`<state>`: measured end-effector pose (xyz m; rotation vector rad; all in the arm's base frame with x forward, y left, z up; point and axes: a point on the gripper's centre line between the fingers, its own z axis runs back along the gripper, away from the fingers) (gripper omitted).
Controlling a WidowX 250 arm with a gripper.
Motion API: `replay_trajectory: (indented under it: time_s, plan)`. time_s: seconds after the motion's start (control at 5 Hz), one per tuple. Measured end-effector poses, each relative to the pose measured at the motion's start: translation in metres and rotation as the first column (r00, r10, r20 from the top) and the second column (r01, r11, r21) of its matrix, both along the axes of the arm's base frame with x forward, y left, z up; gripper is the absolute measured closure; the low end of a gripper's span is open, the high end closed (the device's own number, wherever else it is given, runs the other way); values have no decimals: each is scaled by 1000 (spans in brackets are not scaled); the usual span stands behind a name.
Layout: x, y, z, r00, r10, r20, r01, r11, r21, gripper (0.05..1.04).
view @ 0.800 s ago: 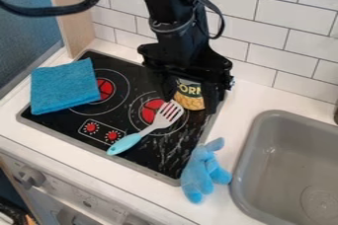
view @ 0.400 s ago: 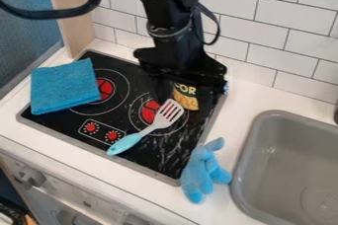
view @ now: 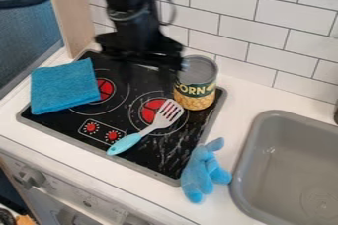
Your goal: Put the blue cloth on the right burner
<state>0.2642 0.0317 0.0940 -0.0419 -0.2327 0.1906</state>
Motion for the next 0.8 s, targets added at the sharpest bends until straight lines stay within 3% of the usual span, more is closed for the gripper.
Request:
replay_trajectory:
  time_s: [0.2, 0.4, 0.6, 0.8]
  plan:
    - [4, 53, -18, 980, 194, -41, -192, 980, 52, 83]
    - [1, 103, -21, 927, 374, -36, -368, 923, 114, 83]
    - [2, 150, -37, 860, 507, -52, -495, 855, 156, 83]
    - [8, 177, -40, 804, 594, -31, -582, 796, 170, 83]
